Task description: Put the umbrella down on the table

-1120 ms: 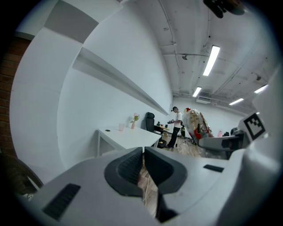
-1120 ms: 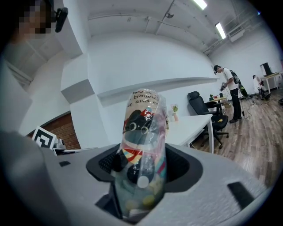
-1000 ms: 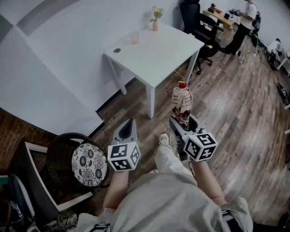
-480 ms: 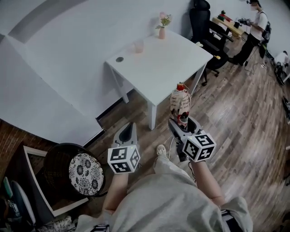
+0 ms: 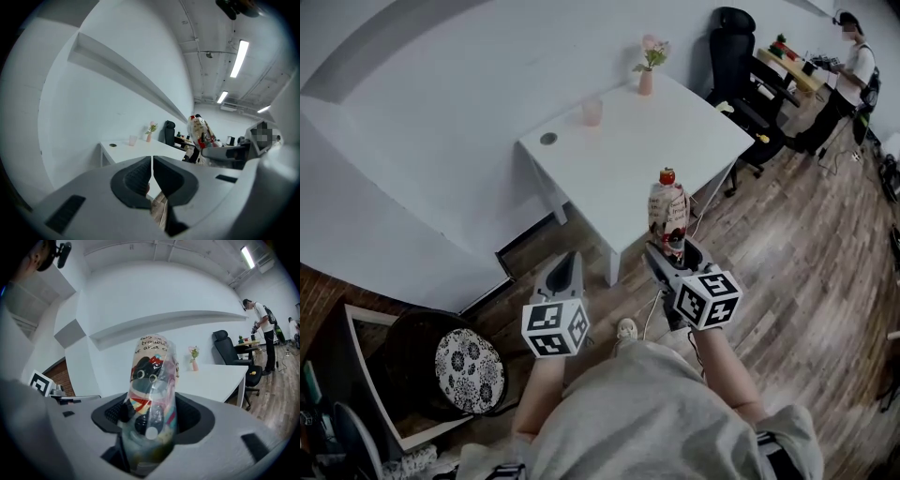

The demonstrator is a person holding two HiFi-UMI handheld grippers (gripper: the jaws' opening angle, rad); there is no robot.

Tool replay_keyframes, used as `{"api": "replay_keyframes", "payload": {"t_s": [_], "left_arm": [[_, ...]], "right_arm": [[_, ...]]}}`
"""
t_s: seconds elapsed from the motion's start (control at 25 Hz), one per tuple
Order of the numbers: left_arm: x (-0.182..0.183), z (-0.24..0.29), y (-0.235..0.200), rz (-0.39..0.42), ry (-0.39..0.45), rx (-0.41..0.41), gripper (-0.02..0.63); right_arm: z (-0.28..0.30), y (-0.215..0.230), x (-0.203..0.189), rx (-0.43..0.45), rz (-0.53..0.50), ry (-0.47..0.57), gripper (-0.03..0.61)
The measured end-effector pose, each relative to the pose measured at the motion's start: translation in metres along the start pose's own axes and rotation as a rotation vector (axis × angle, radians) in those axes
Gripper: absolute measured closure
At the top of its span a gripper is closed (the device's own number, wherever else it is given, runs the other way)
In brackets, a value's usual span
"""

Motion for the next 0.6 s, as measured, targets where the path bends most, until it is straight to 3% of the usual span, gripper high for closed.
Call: {"api": "replay_keyframes", "payload": {"t_s": [0.6], "left_arm": [[0.010,0.097,-0.017,-0.023,-0.034,0.077,0.598]], "right_arm": [[0.128,0.070,0.022,0.065,-0.059,-0.089,0.304]]}}
Point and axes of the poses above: the fingertips, and each gripper's own axes: z forward along the fingers, y to its right, x out of its top, the point moved 7 cm from there along -z, backward along the fingers, and after that the axes turned 2 degrees about -x, right-handed, at the moved point
